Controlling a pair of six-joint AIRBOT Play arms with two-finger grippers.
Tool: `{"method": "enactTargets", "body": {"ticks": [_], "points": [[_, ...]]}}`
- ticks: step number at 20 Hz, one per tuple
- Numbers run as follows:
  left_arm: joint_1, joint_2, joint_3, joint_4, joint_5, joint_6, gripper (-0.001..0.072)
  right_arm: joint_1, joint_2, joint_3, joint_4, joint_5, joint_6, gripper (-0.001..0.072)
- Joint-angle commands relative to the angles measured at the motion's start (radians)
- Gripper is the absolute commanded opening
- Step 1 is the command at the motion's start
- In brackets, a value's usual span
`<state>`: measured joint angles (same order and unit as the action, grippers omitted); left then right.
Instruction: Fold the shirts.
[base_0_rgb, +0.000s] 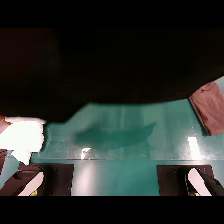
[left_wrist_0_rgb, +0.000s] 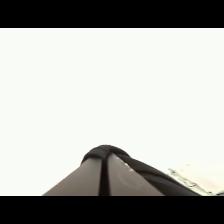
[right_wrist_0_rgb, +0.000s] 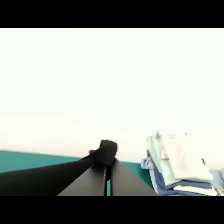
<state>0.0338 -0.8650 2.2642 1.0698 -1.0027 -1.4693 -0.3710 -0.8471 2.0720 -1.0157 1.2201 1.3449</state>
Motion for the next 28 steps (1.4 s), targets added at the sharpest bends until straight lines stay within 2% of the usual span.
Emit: {"method": "enactTargets", "body": {"ticks": [1, 3, 5, 8, 10, 14, 17, 18, 21, 24, 26, 28], "points": [[0.000, 0.009, -0.068, -0.006, -0.018, -0.023, 0.0021, -0.001, 0.011, -0.050, -0.006, 0.017, 0.001, 0.0016], [0.000, 0.006, -0.239, -0.007, -0.034, -0.039, 0.0021, 0.000, -0.031, -0.122, -0.001, 0.078, 0.002, 0.0015], [0.000, -0.030, -0.415, -0.007, -0.111, -0.050, 0.0022, 0.010, -0.114, -0.183, 0.004, 0.179, 0.002, 0.0015], [0.000, -0.172, -0.598, -0.006, -0.274, -0.039, 0.0022, 0.085, -0.273, -0.311, -0.010, 0.279, 0.002, 0.0015], [0.000, -0.283, -0.676, -0.004, -0.325, -0.013, 0.0022, 0.140, -0.385, -0.399, -0.010, 0.307, 0.009, 0.0016], [0.000, -0.531, -0.723, -0.009, -0.258, -0.014, 0.0022, 0.227, -0.612, -0.498, -0.032, 0.198, 0.010, 0.0015], [0.000, -0.644, -0.721, -0.023, -0.005, -0.010, 0.0022, 0.269, -0.766, -0.413, -0.031, 0.056, 0.011, 0.0015], [0.000, -0.663, -0.716, -0.050, 0.070, 0.014, 0.0022, 0.283, -0.804, -0.365, -0.032, 0.031, 0.018, 0.0015], [0.004, -0.681, -0.703, -0.072, 0.159, 0.095, 0.0022, 0.315, -0.870, -0.238, -0.035, -0.020, 0.019, 0.0015], [0.047, -0.680, -0.702, -0.060, 0.083, 0.156, 0.0022, 0.320, -0.874, -0.199, -0.078, -0.002, 0.021, 0.0015], [0.079, -0.680, -0.702, -0.028, -0.020, 0.170, 0.0021, 0.327, -0.857, -0.225, -0.198, 0.097, 0.061, 0.0014], [0.099, -0.680, -0.710, 0.033, -0.103, 0.169, 0.0021, 0.344, -0.817, -0.327, -0.283, 0.121, 0.065, 0.0014]]}}
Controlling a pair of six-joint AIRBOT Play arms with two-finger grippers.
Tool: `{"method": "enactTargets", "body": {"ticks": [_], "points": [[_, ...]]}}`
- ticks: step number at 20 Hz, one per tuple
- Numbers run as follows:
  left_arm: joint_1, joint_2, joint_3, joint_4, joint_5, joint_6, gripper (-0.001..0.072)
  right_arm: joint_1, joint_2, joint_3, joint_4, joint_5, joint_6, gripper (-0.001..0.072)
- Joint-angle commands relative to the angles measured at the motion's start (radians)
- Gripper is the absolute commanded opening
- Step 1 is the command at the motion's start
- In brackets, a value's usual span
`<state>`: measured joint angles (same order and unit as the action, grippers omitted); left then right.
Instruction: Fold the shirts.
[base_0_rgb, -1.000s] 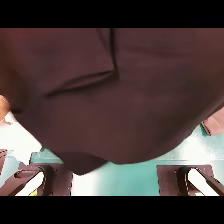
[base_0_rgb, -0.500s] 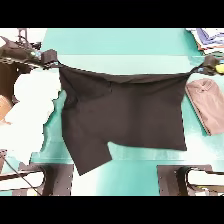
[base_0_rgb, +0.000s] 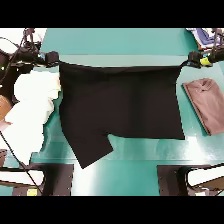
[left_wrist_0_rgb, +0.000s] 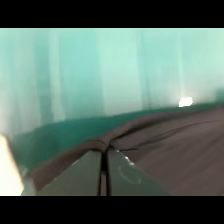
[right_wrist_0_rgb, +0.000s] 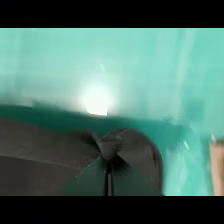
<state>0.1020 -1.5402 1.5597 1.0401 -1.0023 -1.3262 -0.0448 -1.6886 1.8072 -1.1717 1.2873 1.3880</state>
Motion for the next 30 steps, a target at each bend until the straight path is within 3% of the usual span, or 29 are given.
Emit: {"method": "enactTargets", "body": {"ticks": [1, 7, 11, 12, 13, 14, 16, 19, 25, 30], "points": [[0.031, -0.005, -0.019, 0.087, -0.126, 0.026, 0.0021, 0.025, 0.047, -0.124, -0.146, 0.037, 0.021, 0.0014], [0.031, -0.005, -0.236, 0.109, -0.122, 0.026, 0.0022, 0.063, 0.085, -0.373, -0.135, -0.084, 0.023, 0.0015], [0.031, -0.005, -0.291, 0.109, -0.113, 0.024, 0.0023, 0.071, 0.085, -0.419, -0.108, -0.090, 0.037, 0.0017], [0.031, -0.003, -0.291, 0.109, -0.128, 0.014, 0.0054, 0.071, 0.087, -0.419, -0.101, -0.083, 0.037, 0.0020], [0.031, 0.000, -0.291, 0.109, -0.152, 0.014, 0.0375, 0.071, 0.089, -0.418, -0.100, -0.066, 0.049, 0.0153], [0.031, 0.002, -0.290, 0.113, -0.181, 0.014, 0.0559, 0.071, 0.091, -0.416, -0.100, -0.048, 0.066, 0.0410], [0.031, 0.027, -0.289, 0.157, -0.246, 0.013, 0.0488, 0.054, 0.103, -0.401, -0.105, 0.006, 0.070, 0.0417], [0.031, 0.166, -0.357, 0.214, -0.347, -0.013, 0.0488, 0.015, 0.194, -0.406, -0.104, 0.077, 0.067, 0.0406], [0.031, 0.587, -0.892, 0.151, -0.363, -0.115, 0.0489, 0.006, 0.450, -0.603, -0.103, 0.046, 0.024, 0.0406], [0.031, 0.690, -1.131, 0.025, -0.339, -0.113, 0.0489, 0.006, 0.557, -0.706, -0.103, 0.018, 0.024, 0.0406]]}}
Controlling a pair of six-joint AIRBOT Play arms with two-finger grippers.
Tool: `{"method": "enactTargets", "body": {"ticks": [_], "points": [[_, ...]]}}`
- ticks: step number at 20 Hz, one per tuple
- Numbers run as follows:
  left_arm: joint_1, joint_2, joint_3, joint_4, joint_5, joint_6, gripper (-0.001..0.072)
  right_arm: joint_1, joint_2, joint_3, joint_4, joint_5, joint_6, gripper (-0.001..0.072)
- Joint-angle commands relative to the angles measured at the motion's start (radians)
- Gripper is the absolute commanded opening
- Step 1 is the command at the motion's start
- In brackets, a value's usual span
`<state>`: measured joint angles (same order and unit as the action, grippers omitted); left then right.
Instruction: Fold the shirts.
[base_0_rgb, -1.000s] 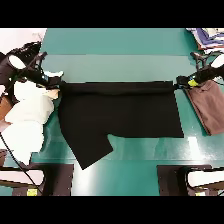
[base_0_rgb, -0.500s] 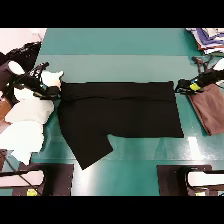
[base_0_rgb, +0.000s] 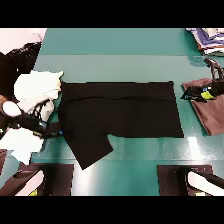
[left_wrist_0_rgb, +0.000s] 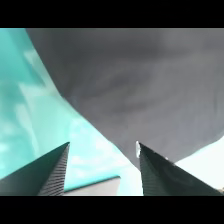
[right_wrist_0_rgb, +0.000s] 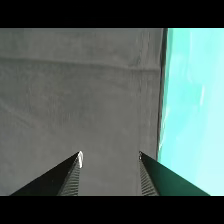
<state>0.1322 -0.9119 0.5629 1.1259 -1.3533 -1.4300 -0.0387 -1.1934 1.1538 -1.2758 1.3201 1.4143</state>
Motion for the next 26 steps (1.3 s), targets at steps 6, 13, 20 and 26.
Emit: {"method": "enactTargets", "body": {"ticks": [6, 13, 20, 26], "points": [[0.000, 0.062, -0.230, -0.196, 0.190, 0.051, 0.0489, -0.001, 0.120, -0.065, 0.001, -0.007, -0.002, 0.0406], [0.000, 0.062, -0.243, -0.217, 0.271, 0.060, 0.0022, -0.002, 0.179, -0.066, -0.011, 0.007, -0.002, 0.0406], [0.000, 0.062, -0.142, -0.206, 0.180, 0.100, 0.0021, -0.275, 0.194, -0.342, -0.007, 0.094, -0.033, 0.0412], [0.000, 0.062, -0.092, -0.206, 0.185, 0.103, 0.0021, -0.569, 0.102, -0.604, 0.157, 0.062, -0.172, 0.0443]]}}
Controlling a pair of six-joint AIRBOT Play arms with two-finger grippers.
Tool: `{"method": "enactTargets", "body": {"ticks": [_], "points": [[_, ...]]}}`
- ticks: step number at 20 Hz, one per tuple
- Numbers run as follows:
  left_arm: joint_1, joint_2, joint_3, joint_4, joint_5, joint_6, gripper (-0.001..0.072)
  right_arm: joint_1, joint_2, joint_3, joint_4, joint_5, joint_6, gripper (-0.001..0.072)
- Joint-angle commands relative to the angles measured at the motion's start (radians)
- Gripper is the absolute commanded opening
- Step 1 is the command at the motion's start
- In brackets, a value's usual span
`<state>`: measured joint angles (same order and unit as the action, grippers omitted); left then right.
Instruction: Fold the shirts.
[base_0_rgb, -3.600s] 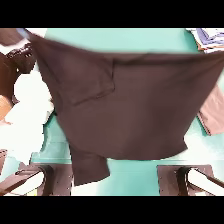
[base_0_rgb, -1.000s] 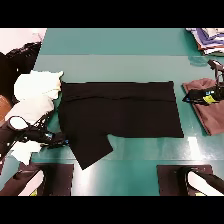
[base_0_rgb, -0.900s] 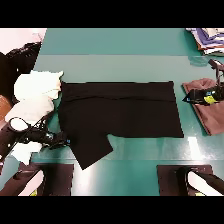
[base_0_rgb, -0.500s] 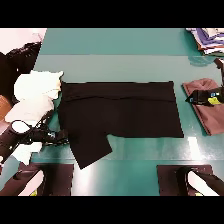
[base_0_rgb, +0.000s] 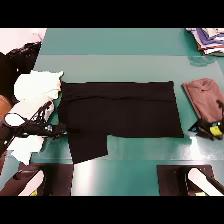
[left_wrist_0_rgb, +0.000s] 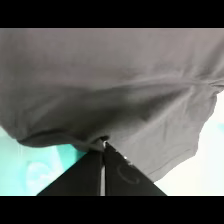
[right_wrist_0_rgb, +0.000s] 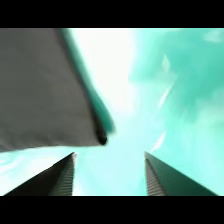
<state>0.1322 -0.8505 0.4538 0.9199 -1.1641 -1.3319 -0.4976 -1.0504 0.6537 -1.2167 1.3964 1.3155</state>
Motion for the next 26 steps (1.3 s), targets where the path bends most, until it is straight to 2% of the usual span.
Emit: {"method": "enactTargets", "body": {"ticks": [1, 7, 8, 10, 11, 12, 17, 21, 23, 26], "points": [[0.000, 0.001, 0.018, -0.001, -0.002, 0.005, 0.0022, -0.121, -0.062, -0.126, 0.132, -0.039, -0.086, 0.0442], [0.000, 0.001, 0.018, -0.001, 0.007, 0.004, 0.0021, -0.032, -0.114, -0.149, 0.179, -0.148, -0.086, 0.0415], [0.000, 0.001, 0.018, -0.001, 0.008, 0.004, 0.0021, -0.001, -0.114, -0.150, 0.178, -0.166, -0.086, 0.0327], [0.000, 0.001, 0.018, 0.000, 0.005, 0.004, 0.0021, 0.048, -0.114, -0.150, 0.175, -0.187, -0.086, 0.0287], [0.000, 0.001, 0.018, 0.001, -0.001, 0.004, 0.0021, 0.069, -0.114, -0.148, 0.174, -0.190, -0.086, 0.0111], [0.000, 0.001, 0.018, 0.003, -0.011, 0.003, 0.0021, 0.083, -0.111, -0.147, 0.169, -0.189, -0.087, 0.0018], [0.000, 0.015, 0.043, 0.128, -0.162, -0.038, 0.0019, 0.111, 0.055, -0.146, 0.003, -0.098, -0.084, 0.0017], [-0.065, 0.168, 0.041, 0.165, -0.219, -0.145, 0.0019, 0.111, 0.267, -0.147, -0.158, 0.029, -0.050, 0.0017], [-0.126, 0.249, 0.042, 0.151, -0.284, -0.220, 0.0020, 0.111, 0.356, -0.146, -0.169, 0.073, -0.032, 0.0017], [-0.163, 0.262, 0.090, 0.136, -0.271, -0.251, 0.0020, 0.142, 0.417, -0.075, -0.163, 0.082, 0.013, 0.0017]]}}
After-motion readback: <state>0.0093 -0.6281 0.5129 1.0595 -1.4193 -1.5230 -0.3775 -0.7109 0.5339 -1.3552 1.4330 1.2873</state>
